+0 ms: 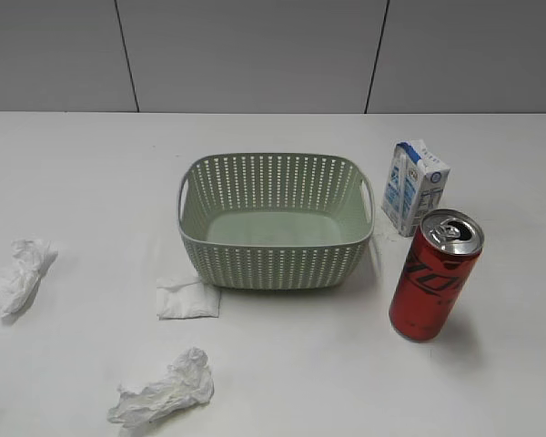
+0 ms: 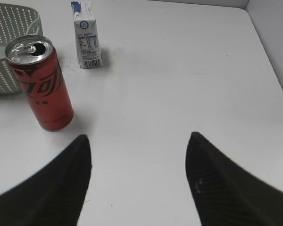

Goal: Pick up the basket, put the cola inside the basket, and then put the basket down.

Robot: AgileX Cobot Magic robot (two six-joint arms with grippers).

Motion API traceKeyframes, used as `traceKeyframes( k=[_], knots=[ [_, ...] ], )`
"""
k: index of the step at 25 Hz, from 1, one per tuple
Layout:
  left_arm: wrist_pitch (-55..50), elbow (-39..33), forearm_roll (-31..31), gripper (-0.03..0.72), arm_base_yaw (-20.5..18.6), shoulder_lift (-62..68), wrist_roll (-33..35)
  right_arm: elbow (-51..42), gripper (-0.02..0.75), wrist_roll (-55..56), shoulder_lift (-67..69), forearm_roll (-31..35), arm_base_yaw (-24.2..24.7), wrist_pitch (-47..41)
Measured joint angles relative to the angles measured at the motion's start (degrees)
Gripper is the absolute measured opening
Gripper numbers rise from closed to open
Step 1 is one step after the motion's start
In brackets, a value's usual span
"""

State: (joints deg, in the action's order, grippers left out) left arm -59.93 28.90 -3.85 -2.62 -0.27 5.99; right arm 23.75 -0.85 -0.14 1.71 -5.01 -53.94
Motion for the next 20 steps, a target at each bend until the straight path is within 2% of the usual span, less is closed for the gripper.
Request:
traceKeyframes(
  k=[20],
  knots=[
    [0.2, 0.1, 0.0, 0.544, 0.0, 0.0, 0.0, 0.0, 0.479, 0.0, 0.0, 0.0, 0.0, 0.0]
  ],
)
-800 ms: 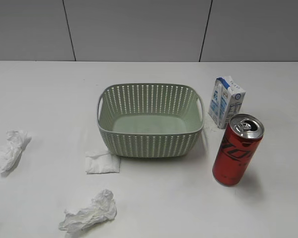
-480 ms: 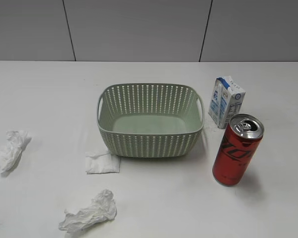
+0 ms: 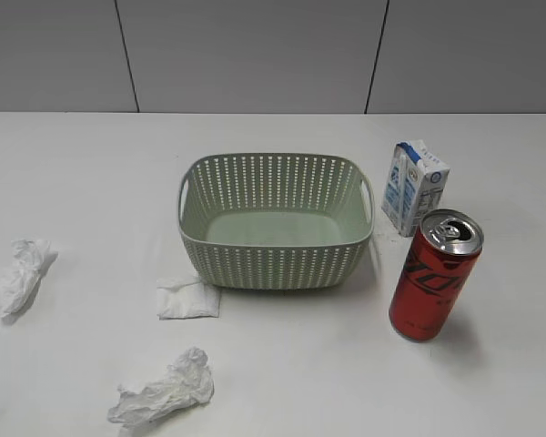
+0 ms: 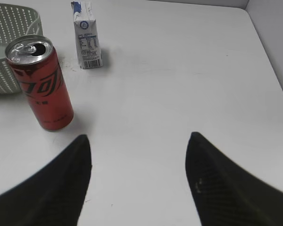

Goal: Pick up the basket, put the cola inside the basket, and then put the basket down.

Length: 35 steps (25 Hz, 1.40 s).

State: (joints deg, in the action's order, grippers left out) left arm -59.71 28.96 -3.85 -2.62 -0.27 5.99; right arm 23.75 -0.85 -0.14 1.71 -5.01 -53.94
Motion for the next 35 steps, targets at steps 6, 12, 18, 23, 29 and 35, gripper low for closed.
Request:
traceKeyframes(
  k=[6, 12, 18, 23, 29, 35],
  knots=[
    [3.7, 1.2, -0.1, 0.544, 0.0, 0.3, 0.0, 0.0, 0.479, 0.0, 0.0, 0.0, 0.0, 0.0],
    [13.3, 2.1, -2.1, 0.544, 0.0, 5.7, 0.0, 0.0, 0.479, 0.0, 0.0, 0.0, 0.0, 0.0],
    [23.1, 2.1, -5.6, 0.544, 0.0, 15.1, 0.0, 0.0, 0.479, 0.0, 0.0, 0.0, 0.0, 0.0],
    [27.7, 2.2, -8.9, 0.544, 0.0, 23.6, 0.0, 0.0, 0.479, 0.0, 0.0, 0.0, 0.0, 0.0],
    [32.4, 2.2, -11.1, 0.544, 0.0, 32.8, 0.0, 0.0, 0.479, 0.0, 0.0, 0.0, 0.0, 0.0],
    [32.8, 5.6, -11.4, 0.544, 1.8, 40.3, 0.0, 0.0, 0.479, 0.0, 0.0, 0.0, 0.0, 0.0]
  ],
)
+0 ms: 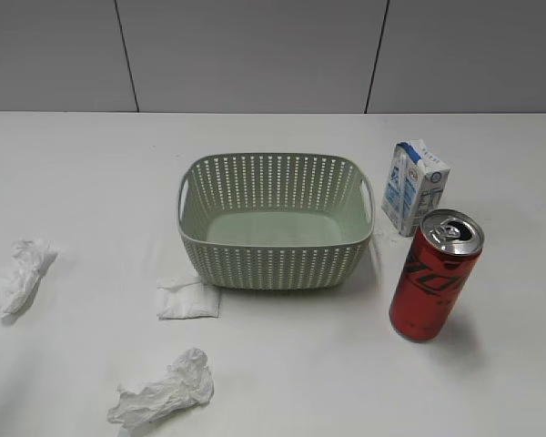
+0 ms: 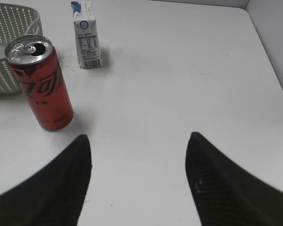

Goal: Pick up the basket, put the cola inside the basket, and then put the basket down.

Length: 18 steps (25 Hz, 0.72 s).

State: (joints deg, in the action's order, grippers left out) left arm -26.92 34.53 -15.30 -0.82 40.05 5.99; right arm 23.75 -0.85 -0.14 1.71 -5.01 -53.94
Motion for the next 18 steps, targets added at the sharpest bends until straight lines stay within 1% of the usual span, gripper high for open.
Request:
traceKeyframes(
  k=[5, 12, 16, 18],
  knots=[
    [-0.1, 5.3, 0.2, 0.544, 4.6, 7.0, 1.3, 0.0, 0.479, 0.0, 0.0, 0.0, 0.0, 0.0],
    [-1.8, 15.7, 0.5, 0.544, 10.2, 18.8, 1.7, 0.0, 0.479, 0.0, 0.0, 0.0, 0.0, 0.0],
    [-5.6, 22.9, 0.6, 0.544, 11.7, 26.2, 1.7, 0.0, 0.479, 0.0, 0.0, 0.0, 0.0, 0.0],
    [-9.7, 26.9, 0.6, 0.544, 11.9, 30.7, 1.7, 0.0, 0.479, 0.0, 0.0, 0.0, 0.0, 0.0]
  ],
)
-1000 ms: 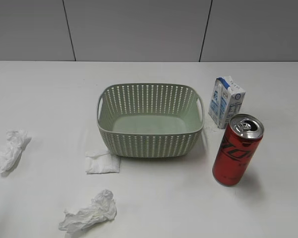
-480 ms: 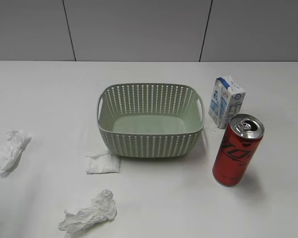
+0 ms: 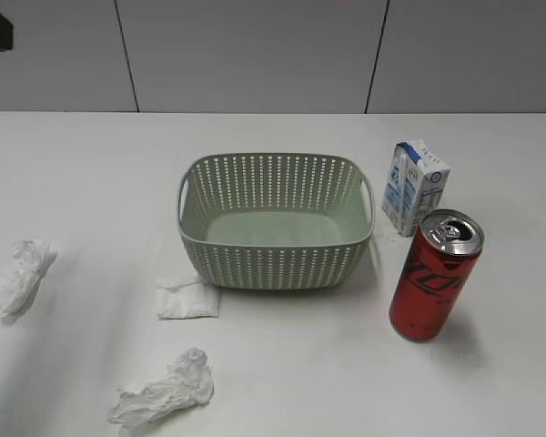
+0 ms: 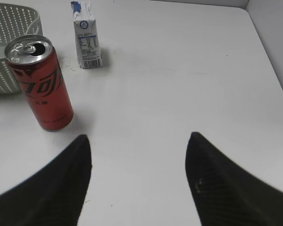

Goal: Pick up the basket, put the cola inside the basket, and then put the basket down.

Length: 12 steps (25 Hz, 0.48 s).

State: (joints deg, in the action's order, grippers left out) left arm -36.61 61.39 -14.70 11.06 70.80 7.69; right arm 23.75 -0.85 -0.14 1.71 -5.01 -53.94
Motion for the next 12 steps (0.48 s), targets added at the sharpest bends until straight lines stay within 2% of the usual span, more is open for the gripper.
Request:
traceKeyframes(
  k=[7, 12],
  knots=[
    [-12.2, 12.0, -2.6, 0.544, 0.2, 13.5, 0.0, 0.0, 0.479, 0.0, 0.0, 0.0, 0.0, 0.0],
    [-15.0, 17.6, -0.4, 0.544, 5.1, 20.4, -3.5, 0.0, 0.479, 0.0, 0.0, 0.0, 0.0, 0.0]
  ],
)
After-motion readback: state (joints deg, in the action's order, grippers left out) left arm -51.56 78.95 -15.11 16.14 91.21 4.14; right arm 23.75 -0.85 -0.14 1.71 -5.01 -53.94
